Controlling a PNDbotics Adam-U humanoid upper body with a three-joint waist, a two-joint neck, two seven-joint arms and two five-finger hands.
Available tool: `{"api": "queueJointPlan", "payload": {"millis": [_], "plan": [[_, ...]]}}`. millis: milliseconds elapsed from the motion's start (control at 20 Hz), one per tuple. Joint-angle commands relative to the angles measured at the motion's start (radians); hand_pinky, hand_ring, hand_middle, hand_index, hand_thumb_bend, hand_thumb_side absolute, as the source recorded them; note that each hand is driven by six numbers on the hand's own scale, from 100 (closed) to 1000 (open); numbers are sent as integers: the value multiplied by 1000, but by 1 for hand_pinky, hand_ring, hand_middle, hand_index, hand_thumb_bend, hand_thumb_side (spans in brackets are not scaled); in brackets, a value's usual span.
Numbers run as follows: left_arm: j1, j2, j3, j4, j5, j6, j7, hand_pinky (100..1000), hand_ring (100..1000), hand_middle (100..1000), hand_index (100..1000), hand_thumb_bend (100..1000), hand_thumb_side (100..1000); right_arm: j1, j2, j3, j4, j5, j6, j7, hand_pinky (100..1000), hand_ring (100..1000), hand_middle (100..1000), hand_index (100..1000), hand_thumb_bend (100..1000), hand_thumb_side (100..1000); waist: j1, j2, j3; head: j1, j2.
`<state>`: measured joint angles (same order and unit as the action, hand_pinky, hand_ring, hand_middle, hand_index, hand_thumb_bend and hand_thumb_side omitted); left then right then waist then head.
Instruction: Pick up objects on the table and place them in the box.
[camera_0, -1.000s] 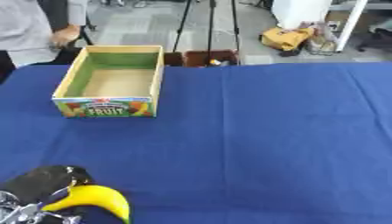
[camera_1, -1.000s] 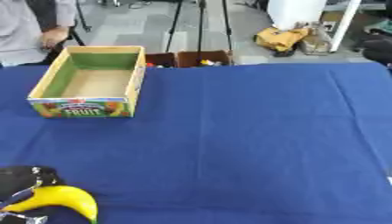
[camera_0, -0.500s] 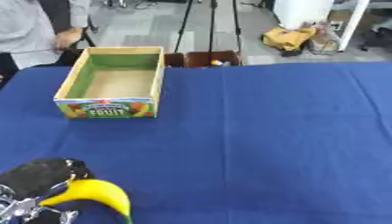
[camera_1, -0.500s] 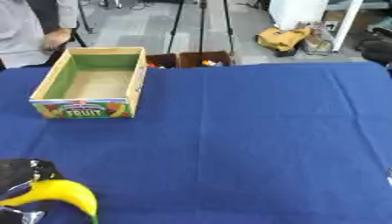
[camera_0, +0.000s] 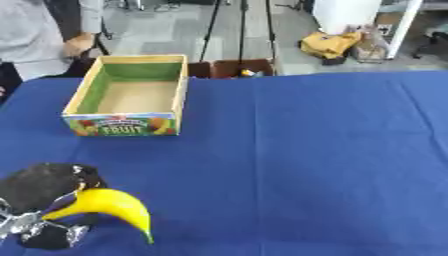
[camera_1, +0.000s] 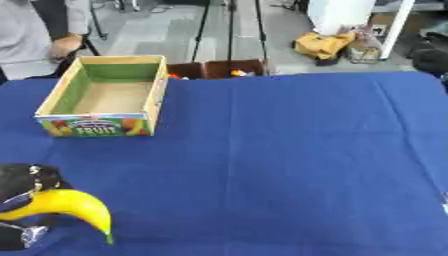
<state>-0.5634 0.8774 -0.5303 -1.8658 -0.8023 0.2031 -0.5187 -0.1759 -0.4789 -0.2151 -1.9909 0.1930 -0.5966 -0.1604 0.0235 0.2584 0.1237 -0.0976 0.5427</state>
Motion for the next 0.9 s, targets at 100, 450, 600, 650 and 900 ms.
{"api": "queueJointPlan", "payload": {"millis": [100,450,600,650,900], "plan": [[-40,47,44,-47,-11,13,-14,395,678,690,786,102,196,-3,-27,-10,-9,2,2,-2,811,880,758,874,100,1000,2,-20,3,-1,-7],[-119,58,84,-94,-23,34,-44,389,668,689,783,102,169,0,-30,-10,-9,3,1,-4,811,880,758,874,100,1000,2,-22,4,-1,-5],[-149,63,101,-109,-30,39,-55,385,668,689,783,109,160,1,-30,-10,-9,4,0,-5,811,880,758,874,100,1000,2,-22,4,-1,-6],[-160,63,107,-113,-32,41,-59,382,667,688,783,109,158,2,-30,-10,-9,5,1,-4,812,880,758,874,100,1000,2,-22,5,0,-7],[-203,60,135,-112,-27,64,-71,361,655,674,776,100,147,4,-30,-9,-9,6,0,-4,812,880,758,874,100,1000,2,-21,4,-1,-12]]}}
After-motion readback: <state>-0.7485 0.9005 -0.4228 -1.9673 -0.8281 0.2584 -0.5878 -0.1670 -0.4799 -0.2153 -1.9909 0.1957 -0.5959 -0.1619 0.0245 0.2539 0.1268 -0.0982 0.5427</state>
